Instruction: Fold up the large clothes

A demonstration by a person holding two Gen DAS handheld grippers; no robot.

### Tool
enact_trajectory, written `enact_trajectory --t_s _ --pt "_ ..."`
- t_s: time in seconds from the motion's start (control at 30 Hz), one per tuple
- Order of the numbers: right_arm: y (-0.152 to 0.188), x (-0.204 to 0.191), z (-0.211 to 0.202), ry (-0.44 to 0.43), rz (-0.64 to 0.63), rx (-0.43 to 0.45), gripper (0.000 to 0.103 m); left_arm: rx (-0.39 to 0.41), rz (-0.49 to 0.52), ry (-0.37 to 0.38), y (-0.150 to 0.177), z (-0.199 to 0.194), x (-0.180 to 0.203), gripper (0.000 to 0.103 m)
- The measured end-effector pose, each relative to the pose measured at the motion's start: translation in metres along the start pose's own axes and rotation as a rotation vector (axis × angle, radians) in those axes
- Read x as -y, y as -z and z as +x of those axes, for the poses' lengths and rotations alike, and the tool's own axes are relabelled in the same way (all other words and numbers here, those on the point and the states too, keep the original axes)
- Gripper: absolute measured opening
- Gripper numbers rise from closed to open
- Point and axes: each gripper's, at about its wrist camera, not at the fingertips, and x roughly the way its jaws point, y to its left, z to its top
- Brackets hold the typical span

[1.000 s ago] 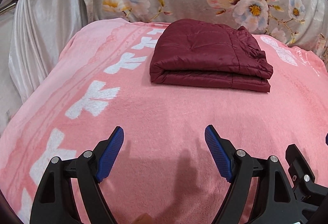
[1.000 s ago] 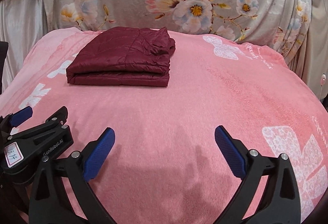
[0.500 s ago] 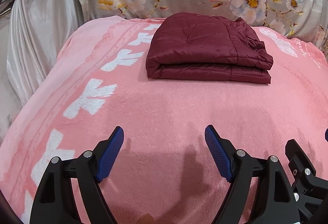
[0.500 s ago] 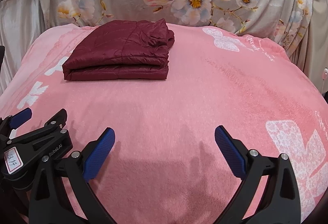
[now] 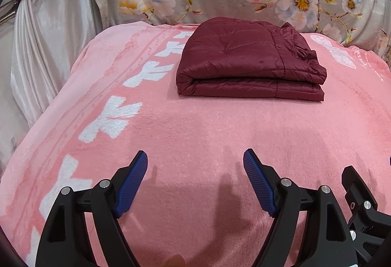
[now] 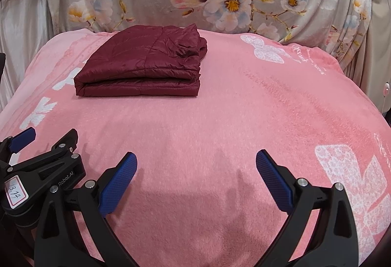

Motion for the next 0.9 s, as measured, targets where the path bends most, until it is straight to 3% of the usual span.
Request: enact_trajectory --t_s 0.9 --pt "-0.0004 0.0011 -0.0009 0.000 -0.002 0.002 0.096 0.003 -0.001 -0.005 -0.0005 -0.0018 -0.0008 0.077"
